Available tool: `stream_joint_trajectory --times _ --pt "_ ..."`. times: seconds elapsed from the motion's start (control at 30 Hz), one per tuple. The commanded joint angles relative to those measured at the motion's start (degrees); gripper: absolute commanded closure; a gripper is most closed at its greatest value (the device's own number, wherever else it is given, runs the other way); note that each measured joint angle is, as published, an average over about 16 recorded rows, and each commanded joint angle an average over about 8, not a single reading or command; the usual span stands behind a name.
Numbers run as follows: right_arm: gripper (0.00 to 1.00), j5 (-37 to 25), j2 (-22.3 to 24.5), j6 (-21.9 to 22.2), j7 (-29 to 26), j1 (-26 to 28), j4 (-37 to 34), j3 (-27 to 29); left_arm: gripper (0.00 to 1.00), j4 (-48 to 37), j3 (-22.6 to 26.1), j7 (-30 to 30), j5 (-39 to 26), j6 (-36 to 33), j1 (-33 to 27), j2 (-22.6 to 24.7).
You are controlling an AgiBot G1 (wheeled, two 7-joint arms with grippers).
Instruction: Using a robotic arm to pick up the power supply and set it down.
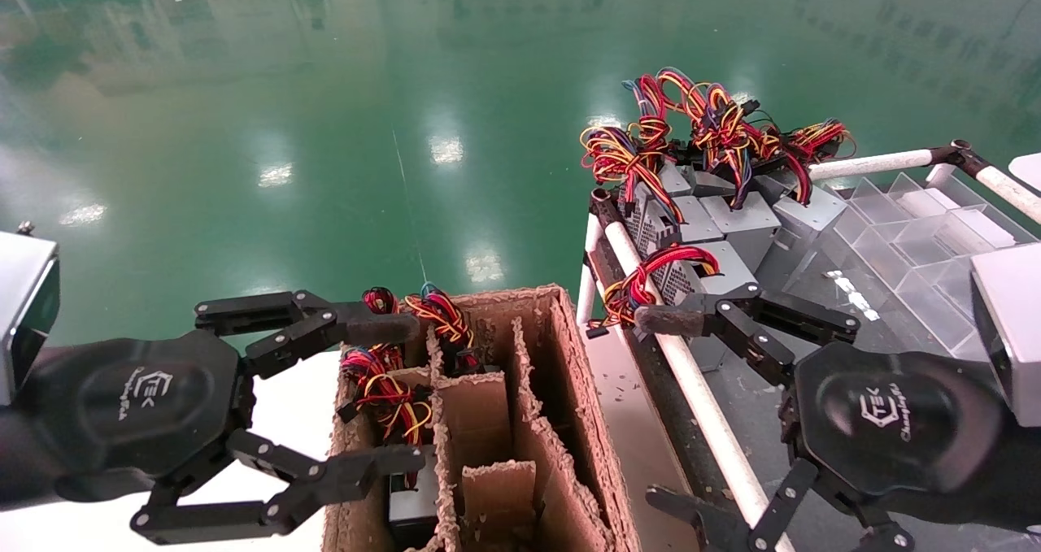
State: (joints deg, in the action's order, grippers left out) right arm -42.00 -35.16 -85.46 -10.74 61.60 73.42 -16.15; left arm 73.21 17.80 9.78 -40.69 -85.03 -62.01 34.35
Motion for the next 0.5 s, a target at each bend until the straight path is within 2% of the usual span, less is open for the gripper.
stream_joint_trajectory --times 0.03,0.23,0.5 --pt "0.00 0.1 0.1 -0.1 0.0 0.0 0.0 0.0 1.00 0.0 0.0 0.0 0.0 0.0 0.0 0.0" --pt "0.00 -2.0 -0.8 2.0 0.0 0.2 -0.2 -0.7 1.00 0.0 0.0 0.0 0.0 0.0 0.0 0.0" --pt "0.00 -10.7 -5.2 10.9 0.4 1.7 -0.9 -3.4 1.00 0.0 0.0 0.0 0.0 0.0 0.0 0.0"
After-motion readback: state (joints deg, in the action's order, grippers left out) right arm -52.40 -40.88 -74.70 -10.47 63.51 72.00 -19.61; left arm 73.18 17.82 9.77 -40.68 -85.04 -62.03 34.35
